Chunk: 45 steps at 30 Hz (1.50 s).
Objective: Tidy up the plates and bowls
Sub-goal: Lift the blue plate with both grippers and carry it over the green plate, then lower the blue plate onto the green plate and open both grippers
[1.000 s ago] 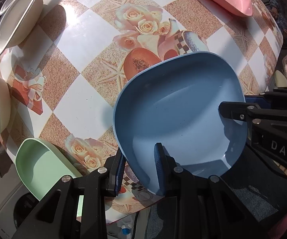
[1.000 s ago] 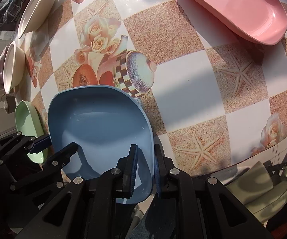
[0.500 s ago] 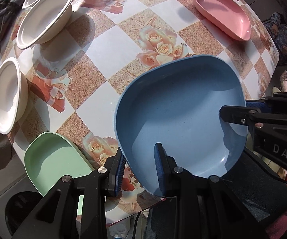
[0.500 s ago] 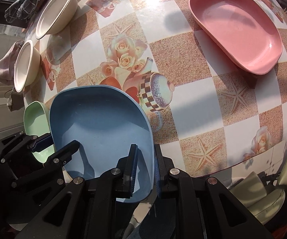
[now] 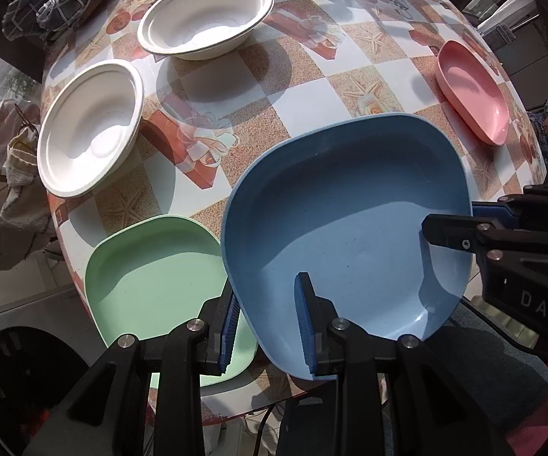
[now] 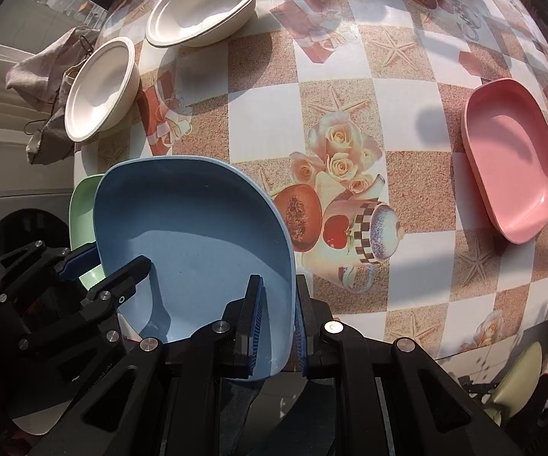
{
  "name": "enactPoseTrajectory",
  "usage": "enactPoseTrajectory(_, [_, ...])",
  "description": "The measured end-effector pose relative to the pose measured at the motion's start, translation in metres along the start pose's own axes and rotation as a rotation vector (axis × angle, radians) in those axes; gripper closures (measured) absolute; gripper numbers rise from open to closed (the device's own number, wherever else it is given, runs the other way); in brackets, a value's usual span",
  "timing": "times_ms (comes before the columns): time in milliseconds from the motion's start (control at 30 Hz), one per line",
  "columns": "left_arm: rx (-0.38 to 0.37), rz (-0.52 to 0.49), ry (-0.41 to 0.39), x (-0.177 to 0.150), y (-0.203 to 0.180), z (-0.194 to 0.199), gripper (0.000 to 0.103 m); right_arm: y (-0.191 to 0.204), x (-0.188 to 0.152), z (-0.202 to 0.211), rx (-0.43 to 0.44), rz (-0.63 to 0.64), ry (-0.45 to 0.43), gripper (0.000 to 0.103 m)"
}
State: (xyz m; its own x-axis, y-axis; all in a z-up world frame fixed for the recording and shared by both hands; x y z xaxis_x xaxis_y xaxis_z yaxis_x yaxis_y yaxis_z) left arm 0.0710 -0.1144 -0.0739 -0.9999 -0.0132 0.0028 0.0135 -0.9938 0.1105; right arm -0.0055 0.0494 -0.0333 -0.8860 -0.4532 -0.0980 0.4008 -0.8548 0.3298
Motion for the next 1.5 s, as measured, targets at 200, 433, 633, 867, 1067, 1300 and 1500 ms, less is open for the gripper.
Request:
enactPoseTrajectory(200, [0.001, 0.098, 0.003, -0.016, 0.038, 0.004, 0.073, 0.024, 0.006, -0.011, -0.009, 0.098, 0.024, 0.084])
enactPoseTrajectory(433, [0.026, 0.19, 0.013, -0.036, 0.072, 0.009, 0.073, 0.059, 0.015, -0.026, -0.009, 0.188, 0.058, 0.084])
enactPoseTrajectory(633, [0.044, 0.285, 0.04, -0.036, 0.076, 0.003, 0.073, 0.09, 0.018, -0.044, -0.003, 0.278, 0.106, 0.084])
enactPoseTrajectory(867, [0.066, 0.333, 0.058, -0.05, 0.094, 0.0, 0.069, 0.108, 0.016, -0.054, 0.006, 0.342, 0.144, 0.084])
enactPoseTrajectory(1067, [0.078, 0.376, 0.064, -0.056, 0.108, -0.003, 0.06, 0.122, 0.019, -0.069, 0.055, 0.35, 0.163, 0.084])
enactPoseTrajectory(1300, [0.07, 0.403, 0.037, -0.054, 0.111, 0.005, 0.042, 0.095, 0.03, -0.069, 0.075, 0.215, 0.129, 0.01])
enactPoseTrajectory(1500, [0.057, 0.361, 0.031, -0.043, 0.101, 0.006, 0.041, 0.03, 0.026, -0.073, 0.036, -0.061, 0.151, 0.009])
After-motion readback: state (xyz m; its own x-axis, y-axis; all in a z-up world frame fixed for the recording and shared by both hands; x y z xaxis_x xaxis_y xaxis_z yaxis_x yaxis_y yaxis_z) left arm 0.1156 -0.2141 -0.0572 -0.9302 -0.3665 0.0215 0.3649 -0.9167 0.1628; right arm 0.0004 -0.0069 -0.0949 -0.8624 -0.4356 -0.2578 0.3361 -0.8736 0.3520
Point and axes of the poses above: each gripper's, at about its wrist camera, not at the fingertips, and z roughly against the way its jaws point, y to its left, x to its top, the point moved 3 cm from there along -z, roughly the way its jaws point, and after that the axes turned 8 degrees about x, right-handed, at the moved point
